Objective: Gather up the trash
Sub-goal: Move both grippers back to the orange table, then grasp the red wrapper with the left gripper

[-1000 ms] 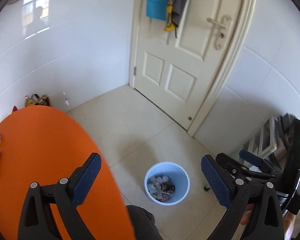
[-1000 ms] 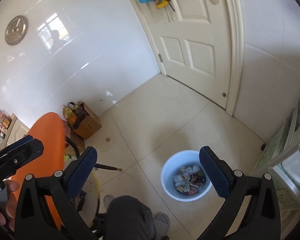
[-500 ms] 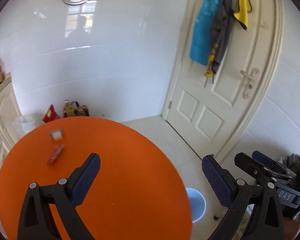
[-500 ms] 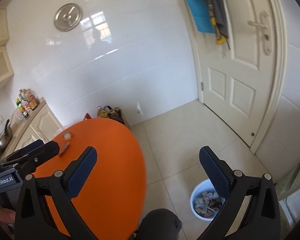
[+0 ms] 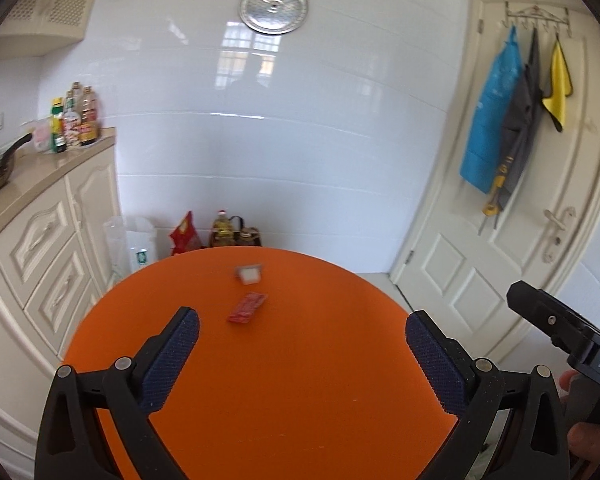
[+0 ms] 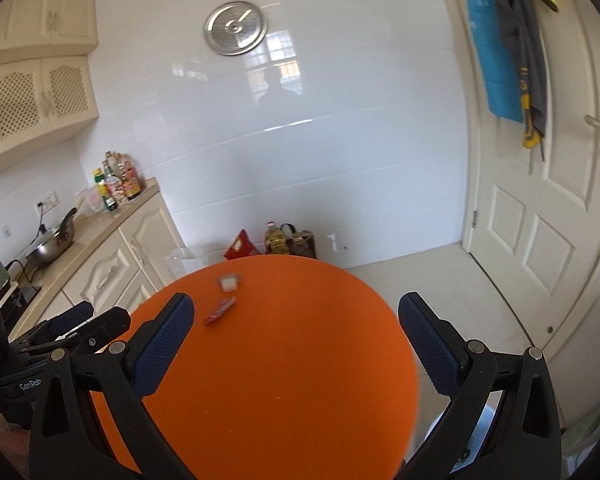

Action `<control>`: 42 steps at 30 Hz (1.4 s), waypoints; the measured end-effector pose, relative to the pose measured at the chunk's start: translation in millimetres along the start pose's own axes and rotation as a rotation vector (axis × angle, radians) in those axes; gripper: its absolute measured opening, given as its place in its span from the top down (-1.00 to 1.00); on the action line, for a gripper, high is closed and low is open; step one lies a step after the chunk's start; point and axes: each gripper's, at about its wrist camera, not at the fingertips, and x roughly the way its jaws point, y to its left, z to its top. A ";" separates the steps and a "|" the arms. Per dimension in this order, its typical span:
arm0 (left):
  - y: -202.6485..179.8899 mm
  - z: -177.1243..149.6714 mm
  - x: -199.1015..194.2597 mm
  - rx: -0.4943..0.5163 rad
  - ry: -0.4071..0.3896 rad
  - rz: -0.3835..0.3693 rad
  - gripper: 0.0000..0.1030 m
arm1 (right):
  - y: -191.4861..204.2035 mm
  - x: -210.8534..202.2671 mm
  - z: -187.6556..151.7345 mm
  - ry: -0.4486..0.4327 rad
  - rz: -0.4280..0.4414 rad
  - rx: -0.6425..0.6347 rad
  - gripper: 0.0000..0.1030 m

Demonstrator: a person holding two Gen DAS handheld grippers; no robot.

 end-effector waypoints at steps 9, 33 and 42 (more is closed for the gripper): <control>11.2 -6.7 -21.1 -0.032 -0.011 0.104 -0.99 | 57.0 28.4 0.3 0.016 0.060 -0.070 -1.00; -73.0 84.8 334.2 0.073 0.310 0.119 -0.99 | 24.8 207.4 4.9 0.224 -0.018 -0.057 -1.00; -109.2 102.4 442.4 0.108 0.374 0.106 -0.55 | 9.1 228.9 -2.4 0.255 -0.022 -0.033 -1.00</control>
